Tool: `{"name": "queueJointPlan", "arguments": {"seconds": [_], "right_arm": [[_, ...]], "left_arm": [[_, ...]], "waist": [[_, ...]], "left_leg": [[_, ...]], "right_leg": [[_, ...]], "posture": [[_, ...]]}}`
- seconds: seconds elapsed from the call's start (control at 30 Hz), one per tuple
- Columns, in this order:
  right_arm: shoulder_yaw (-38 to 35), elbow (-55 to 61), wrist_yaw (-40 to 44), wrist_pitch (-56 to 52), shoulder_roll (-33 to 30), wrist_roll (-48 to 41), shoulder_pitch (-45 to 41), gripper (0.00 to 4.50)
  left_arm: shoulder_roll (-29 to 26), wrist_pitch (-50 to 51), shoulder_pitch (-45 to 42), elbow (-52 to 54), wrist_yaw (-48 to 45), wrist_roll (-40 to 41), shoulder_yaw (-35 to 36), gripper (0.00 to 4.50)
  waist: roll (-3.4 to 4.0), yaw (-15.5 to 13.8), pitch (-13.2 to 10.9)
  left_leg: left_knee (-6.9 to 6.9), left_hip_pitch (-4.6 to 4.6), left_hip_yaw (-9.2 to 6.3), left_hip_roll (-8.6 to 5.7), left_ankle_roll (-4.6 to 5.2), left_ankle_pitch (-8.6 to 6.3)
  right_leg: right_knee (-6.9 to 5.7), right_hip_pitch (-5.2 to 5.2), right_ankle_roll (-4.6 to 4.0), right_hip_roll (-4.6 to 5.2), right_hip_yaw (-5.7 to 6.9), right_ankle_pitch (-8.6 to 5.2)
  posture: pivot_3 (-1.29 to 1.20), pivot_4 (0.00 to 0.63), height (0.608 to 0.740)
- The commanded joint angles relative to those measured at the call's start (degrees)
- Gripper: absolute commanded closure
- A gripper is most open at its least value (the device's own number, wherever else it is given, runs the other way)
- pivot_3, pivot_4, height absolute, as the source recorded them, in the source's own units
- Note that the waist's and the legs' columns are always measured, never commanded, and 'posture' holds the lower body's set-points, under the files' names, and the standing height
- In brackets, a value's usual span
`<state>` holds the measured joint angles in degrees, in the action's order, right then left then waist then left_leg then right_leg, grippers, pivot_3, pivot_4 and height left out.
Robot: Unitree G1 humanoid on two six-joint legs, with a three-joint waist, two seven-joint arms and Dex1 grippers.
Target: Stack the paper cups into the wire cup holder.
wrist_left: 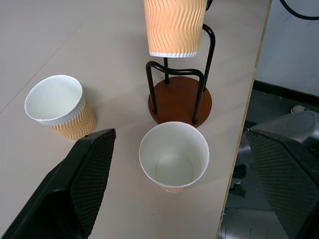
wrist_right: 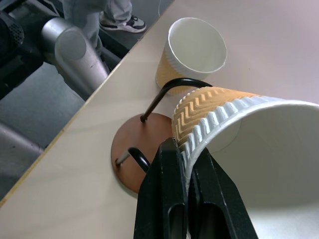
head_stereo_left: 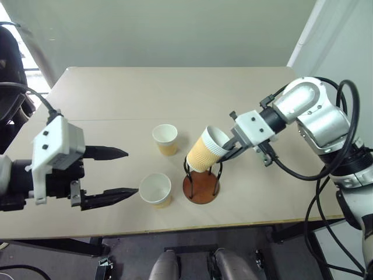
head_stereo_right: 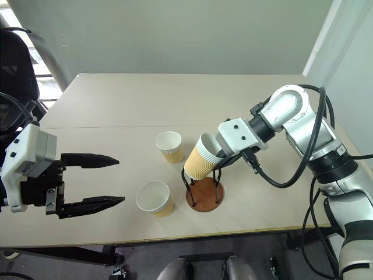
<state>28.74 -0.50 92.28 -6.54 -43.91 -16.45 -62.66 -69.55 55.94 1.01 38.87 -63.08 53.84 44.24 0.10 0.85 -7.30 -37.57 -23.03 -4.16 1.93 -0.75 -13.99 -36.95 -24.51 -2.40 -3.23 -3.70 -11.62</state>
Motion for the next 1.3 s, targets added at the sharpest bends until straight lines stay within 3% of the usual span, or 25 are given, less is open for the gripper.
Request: {"name": "queueJointPlan", "arguments": {"seconds": [0.03,0.57,0.67,1.03,1.17,1.3], "right_arm": [[0.54,1.39,0.22,1.85,-1.23,0.68,-1.36,4.49],[0.32,3.04,0.22,1.34,-1.29,0.41,-1.19,4.49],[0.25,2.99,0.22,0.98,-1.28,0.54,-1.27,3.91],[-3.31,2.18,0.12,-2.89,-0.88,0.78,-1.4,0.03],[-10.53,0.88,-0.61,-10.9,-4.7,-3.35,0.18,0.03],[-22.0,0.89,0.22,-21.64,-12.62,-14.95,4.86,0.03]], "left_arm": [[-0.34,-0.93,-0.61,0.11,0.21,0.09,1.3,0.0],[-0.82,-2.13,-1.54,-0.63,-0.05,-0.19,-0.24,0.0],[-0.88,-2.24,-1.53,-0.67,-0.17,-0.22,-0.41,0.0],[-4.02,-3.75,0.19,-0.7,-3.69,-3.41,-4.36,0.0],[-6.49,-8.09,3.8,-1.31,-8.04,-9.56,-8.71,0.0],[-8.67,-12.49,0.14,-4.59,-9.58,-12.23,-15.78,0.0]], "waist": [[0.0,0.0,0.0],[0.0,0.01,0.0],[0.0,0.01,0.0],[0.0,0.03,0.0],[0.01,-0.19,-0.02],[-0.02,-1.1,0.0]], "left_leg": [[0.0,0.0,0.0,0.0,0.0,0.0],[0.04,-0.01,-0.01,0.0,-0.01,-0.01],[0.04,-0.01,-0.01,0.0,-0.01,-0.02],[0.05,-0.02,-0.02,0.0,-0.03,-0.02],[0.05,-0.15,-0.01,0.0,-0.05,-0.04],[0.04,-0.27,-0.03,0.0,-0.09,-0.1]], "right_leg": [[0.0,0.0,0.0,0.0,0.0,0.0],[0.01,-0.01,-0.02,0.0,0.0,-0.01],[0.02,-0.01,-0.02,0.0,0.0,-0.01],[0.02,-0.03,-0.02,0.0,0.0,-0.01],[0.04,-0.13,-0.03,0.0,-0.02,-0.02],[0.09,-0.16,-0.06,0.01,-0.02,-0.04]], "posture": [[0.0,0.15,0.74],[0.0,0.15,0.74],[0.0,0.15,0.74],[0.0,0.15,0.74],[0.0,0.15,0.74],[0.0,0.15,0.74]]}}
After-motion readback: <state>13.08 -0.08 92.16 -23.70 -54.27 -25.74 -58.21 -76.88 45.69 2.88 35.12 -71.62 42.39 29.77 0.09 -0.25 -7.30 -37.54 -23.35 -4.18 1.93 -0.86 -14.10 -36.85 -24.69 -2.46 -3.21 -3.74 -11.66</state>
